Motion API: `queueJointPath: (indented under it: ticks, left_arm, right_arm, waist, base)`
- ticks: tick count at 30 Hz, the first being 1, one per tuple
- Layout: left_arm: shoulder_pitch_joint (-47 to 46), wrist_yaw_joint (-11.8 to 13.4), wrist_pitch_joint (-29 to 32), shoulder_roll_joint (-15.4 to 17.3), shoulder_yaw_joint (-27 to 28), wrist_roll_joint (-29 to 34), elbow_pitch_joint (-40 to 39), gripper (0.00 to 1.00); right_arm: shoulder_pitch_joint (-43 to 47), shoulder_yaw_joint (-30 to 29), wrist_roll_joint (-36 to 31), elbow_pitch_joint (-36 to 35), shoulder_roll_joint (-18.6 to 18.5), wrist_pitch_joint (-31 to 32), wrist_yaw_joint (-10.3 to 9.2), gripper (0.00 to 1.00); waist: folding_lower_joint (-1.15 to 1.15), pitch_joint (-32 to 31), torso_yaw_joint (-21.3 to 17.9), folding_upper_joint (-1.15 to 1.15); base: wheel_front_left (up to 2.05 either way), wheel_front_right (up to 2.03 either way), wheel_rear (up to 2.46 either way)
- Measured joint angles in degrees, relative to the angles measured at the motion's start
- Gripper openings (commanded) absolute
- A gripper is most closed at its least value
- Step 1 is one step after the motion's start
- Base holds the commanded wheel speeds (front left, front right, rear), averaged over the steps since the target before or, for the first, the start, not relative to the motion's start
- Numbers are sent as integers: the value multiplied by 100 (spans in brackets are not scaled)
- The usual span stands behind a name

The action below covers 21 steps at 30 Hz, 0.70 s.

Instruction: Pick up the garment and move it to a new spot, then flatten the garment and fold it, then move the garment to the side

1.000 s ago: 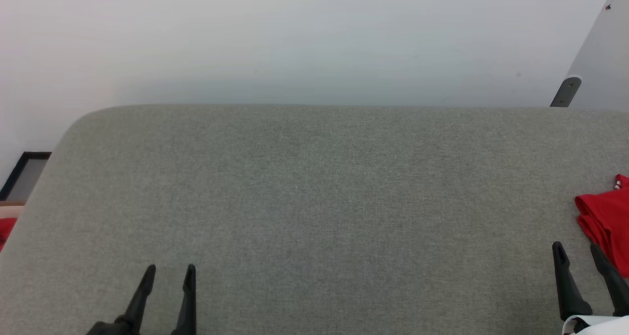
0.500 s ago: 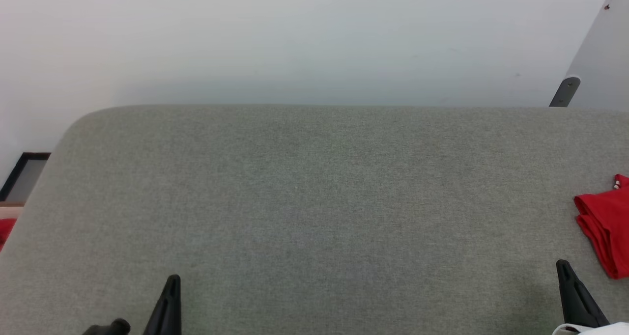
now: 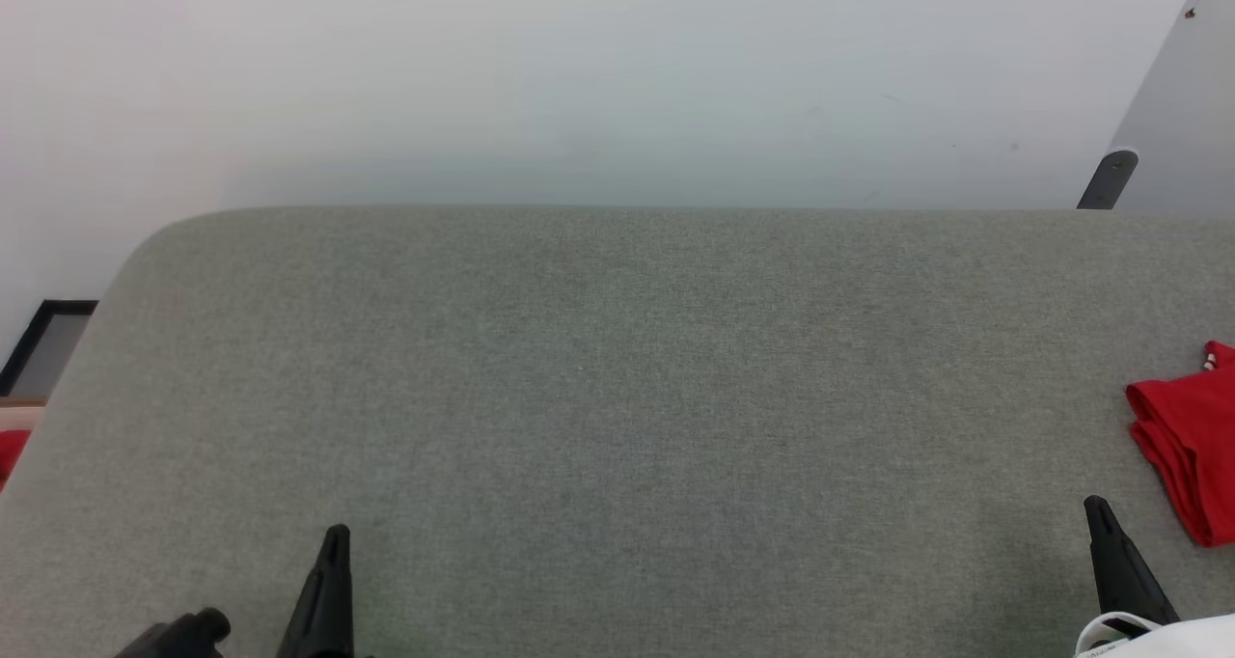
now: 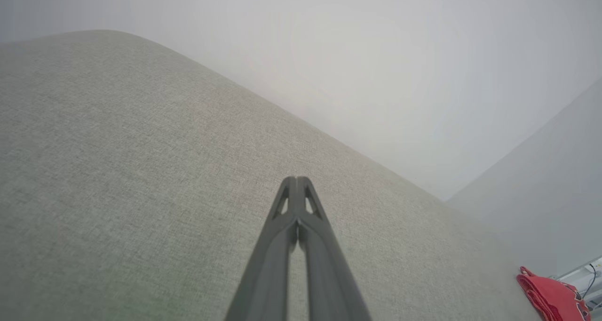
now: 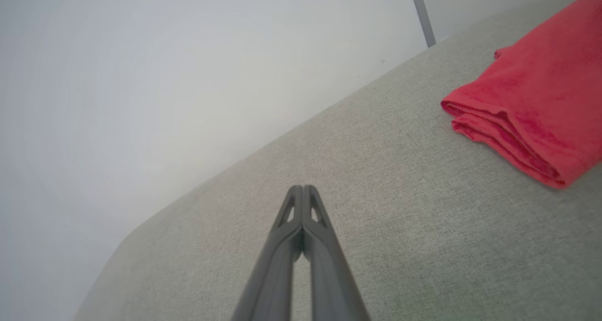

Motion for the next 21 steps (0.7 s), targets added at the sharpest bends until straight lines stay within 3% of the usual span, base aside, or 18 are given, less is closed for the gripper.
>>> queueJointPath:
  ticks: [21]
  left_arm:
    - [-330, 0, 403, -38, 53, -1677, 186, 0]
  right_arm:
    - [-265, -27, 1441, 247, 143, 224, 0, 0]
  waist:
    - [0, 4, -18, 0]
  base:
    - [0, 0, 0]
